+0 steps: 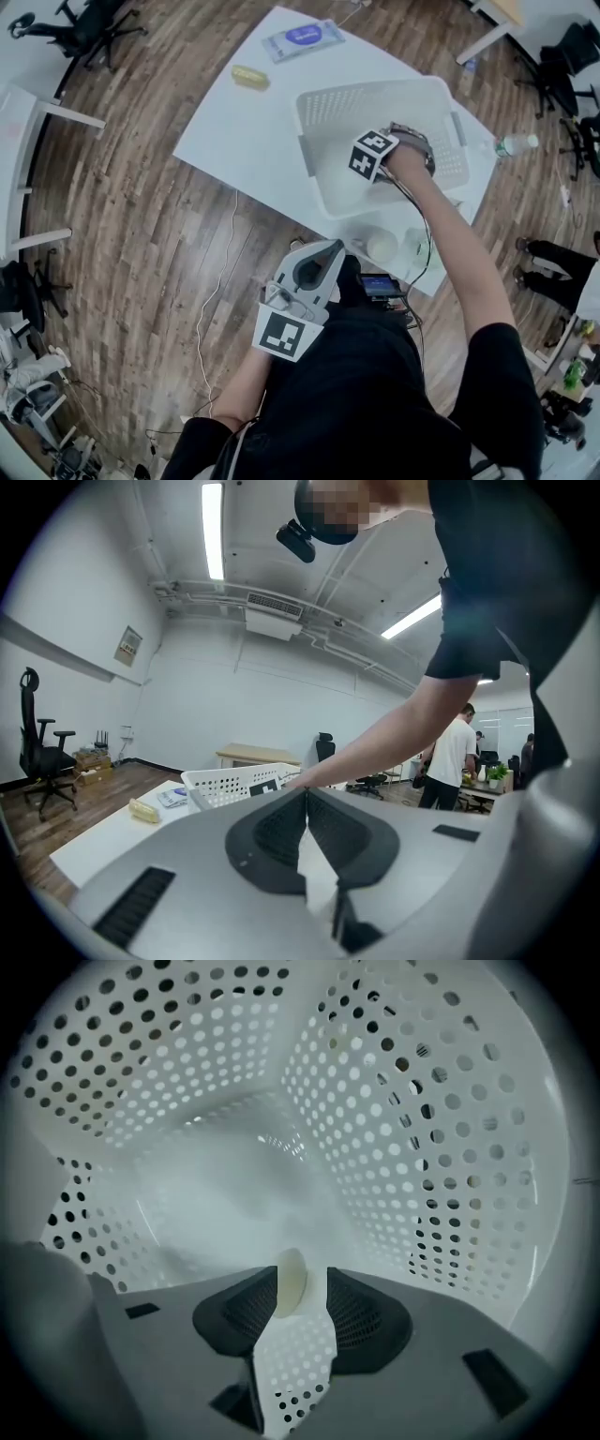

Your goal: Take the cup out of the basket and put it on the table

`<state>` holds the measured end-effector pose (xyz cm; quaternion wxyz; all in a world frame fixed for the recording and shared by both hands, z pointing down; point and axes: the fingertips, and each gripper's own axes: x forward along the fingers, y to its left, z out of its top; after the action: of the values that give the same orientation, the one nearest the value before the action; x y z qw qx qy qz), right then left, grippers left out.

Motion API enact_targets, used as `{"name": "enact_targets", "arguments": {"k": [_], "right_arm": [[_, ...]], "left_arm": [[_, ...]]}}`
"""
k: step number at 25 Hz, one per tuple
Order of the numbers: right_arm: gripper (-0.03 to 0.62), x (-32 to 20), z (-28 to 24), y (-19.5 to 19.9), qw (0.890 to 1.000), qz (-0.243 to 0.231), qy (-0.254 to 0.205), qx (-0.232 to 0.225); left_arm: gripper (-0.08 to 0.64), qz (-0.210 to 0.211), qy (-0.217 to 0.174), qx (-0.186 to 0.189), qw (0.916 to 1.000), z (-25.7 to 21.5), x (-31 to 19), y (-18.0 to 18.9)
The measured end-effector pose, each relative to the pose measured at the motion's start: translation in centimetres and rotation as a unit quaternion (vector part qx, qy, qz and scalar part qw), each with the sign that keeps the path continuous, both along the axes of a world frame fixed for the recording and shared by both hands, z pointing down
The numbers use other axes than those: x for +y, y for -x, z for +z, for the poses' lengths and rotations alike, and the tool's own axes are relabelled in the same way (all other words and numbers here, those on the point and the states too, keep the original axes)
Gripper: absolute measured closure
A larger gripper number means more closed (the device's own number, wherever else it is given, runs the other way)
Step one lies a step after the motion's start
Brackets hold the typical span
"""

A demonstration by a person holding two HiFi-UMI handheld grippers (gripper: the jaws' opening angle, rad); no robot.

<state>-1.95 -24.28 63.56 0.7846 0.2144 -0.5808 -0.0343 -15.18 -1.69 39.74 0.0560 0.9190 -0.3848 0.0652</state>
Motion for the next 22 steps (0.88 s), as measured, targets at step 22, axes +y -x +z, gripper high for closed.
{"name": "enact_targets", "arguments": {"k": [22], "right_arm": [[0.563,-2.7,-2.9,-0.7,0.993,-0.045,-0.11,0.003]], "left_arm": [[0.551,-0.007,0.0,-0.003,1.0,-0.5,-0.1,-0.6]]}}
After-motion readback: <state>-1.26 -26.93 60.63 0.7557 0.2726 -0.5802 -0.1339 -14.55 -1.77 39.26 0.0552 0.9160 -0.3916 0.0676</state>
